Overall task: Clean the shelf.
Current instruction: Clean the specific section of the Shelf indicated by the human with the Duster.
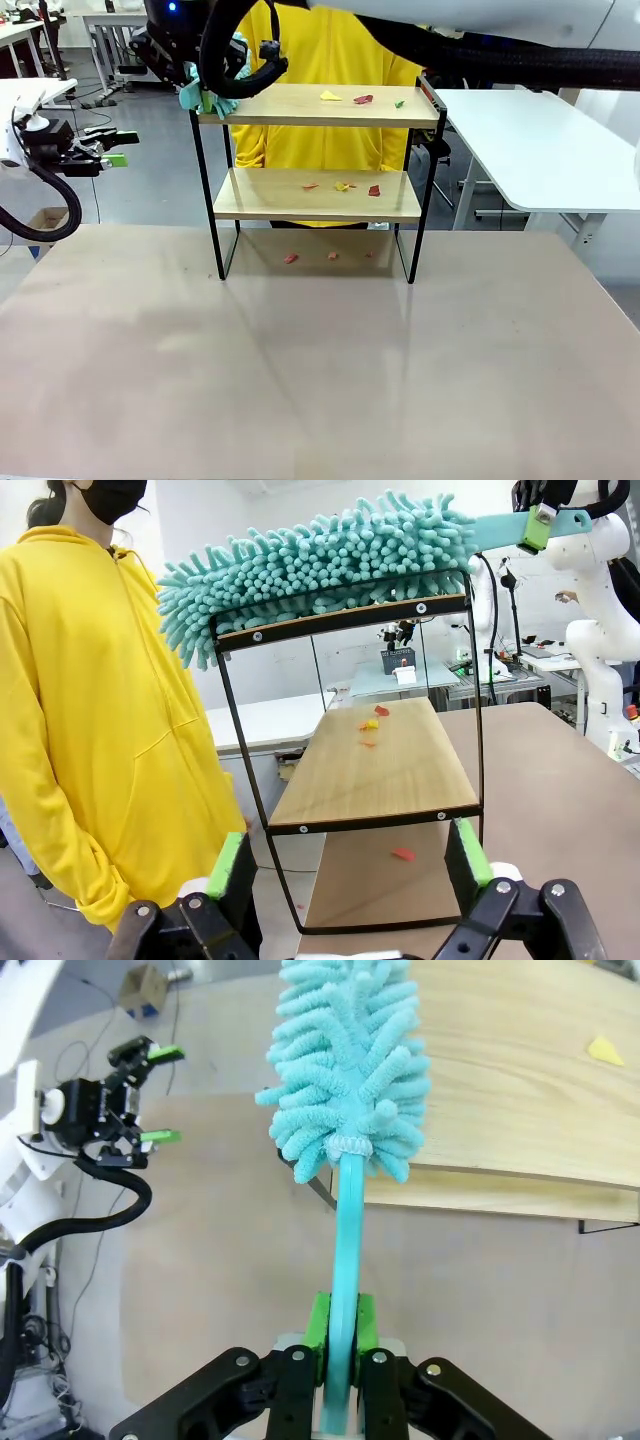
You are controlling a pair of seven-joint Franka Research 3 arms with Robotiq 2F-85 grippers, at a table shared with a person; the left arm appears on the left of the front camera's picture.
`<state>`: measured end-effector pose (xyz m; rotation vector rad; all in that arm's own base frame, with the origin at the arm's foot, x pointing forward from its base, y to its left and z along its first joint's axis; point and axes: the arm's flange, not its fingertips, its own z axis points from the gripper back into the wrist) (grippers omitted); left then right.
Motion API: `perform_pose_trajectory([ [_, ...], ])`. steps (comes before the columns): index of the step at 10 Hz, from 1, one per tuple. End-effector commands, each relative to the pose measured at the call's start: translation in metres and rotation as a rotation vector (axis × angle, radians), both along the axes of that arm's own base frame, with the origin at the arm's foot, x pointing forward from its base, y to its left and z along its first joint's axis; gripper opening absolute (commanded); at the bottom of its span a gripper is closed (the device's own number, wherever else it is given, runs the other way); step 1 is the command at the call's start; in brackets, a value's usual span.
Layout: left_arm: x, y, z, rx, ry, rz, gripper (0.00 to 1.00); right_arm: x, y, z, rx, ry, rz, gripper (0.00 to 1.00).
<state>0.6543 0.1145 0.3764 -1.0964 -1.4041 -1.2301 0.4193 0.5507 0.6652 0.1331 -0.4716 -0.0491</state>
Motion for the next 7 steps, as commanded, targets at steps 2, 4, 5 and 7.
perform_pose_trajectory([
  [2, -0.002, 0.000, 0.004, 0.002, -0.005, -0.002, 1.00, 0.002, -0.062, 0.006, 0.010, 0.091, -0.037, 0.13],
  [4, -0.002, 0.000, 0.004, 0.002, -0.005, -0.002, 1.00, 0.000, -0.108, 0.009, 0.022, 0.154, -0.011, 0.13],
  [5, -0.002, 0.000, 0.004, 0.002, -0.005, -0.002, 1.00, 0.000, -0.133, 0.007, 0.019, 0.175, -0.015, 0.13],
  [7, -0.002, 0.000, 0.004, 0.002, -0.005, -0.002, 1.00, 0.001, -0.175, -0.001, 0.006, 0.190, -0.022, 0.13],
])
